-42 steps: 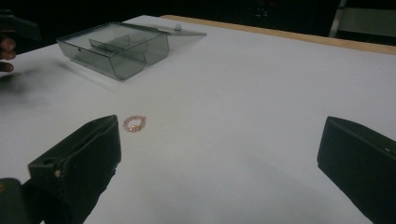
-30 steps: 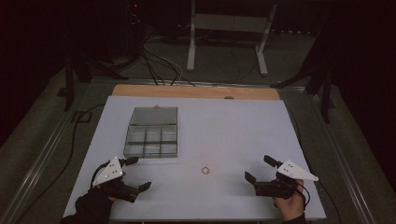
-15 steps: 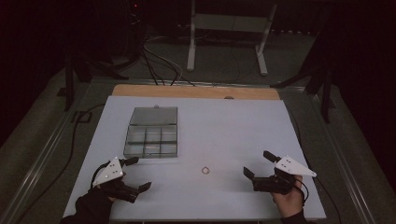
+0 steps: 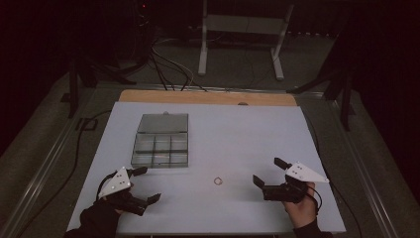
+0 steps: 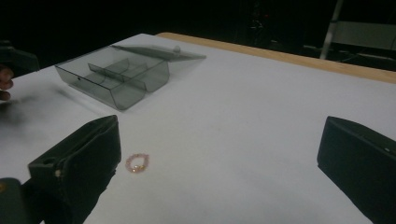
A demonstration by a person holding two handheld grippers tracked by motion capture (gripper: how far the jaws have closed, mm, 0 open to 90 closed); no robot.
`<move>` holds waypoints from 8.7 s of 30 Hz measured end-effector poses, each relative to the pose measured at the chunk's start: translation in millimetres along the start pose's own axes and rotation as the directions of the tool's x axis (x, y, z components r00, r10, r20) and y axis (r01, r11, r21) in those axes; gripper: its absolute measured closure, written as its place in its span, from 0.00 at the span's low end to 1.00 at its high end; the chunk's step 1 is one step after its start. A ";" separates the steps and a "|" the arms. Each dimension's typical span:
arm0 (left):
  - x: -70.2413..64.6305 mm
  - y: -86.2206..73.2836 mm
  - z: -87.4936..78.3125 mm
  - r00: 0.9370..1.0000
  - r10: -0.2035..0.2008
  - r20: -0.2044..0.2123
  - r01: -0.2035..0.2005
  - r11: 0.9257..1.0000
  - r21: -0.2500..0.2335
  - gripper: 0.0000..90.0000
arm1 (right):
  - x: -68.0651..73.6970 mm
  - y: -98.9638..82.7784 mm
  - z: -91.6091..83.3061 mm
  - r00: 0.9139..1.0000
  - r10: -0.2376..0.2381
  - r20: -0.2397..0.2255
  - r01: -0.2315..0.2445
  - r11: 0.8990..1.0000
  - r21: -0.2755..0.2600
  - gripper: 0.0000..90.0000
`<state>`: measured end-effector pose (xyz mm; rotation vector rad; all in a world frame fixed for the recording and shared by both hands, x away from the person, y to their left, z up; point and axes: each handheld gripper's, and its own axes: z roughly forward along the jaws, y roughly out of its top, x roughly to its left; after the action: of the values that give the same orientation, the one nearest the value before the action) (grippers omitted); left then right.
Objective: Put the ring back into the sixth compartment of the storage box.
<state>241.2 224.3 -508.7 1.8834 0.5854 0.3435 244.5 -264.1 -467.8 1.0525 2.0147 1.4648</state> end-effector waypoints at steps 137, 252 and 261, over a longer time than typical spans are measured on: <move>-2.7 -0.4 2.6 1.000 0.008 0.021 -0.008 1.000 0.029 0.01 | 59.0 -15.8 123.5 0.992 -0.103 -0.077 0.127 0.883 0.452 0.82; -3.3 -0.6 2.2 1.000 0.015 0.016 -0.015 0.999 0.029 0.01 | 77.0 38.3 125.5 0.986 -0.087 -0.144 0.136 0.915 0.379 0.98; -3.0 -0.5 2.4 1.000 0.013 0.017 -0.013 1.000 0.028 0.01 | 77.5 43.1 129.3 0.985 -0.091 -0.144 0.140 0.917 0.375 0.98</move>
<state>239.7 220.9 -509.9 1.9159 0.5699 0.3294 303.3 -118.8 -465.7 0.9851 2.4778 1.1229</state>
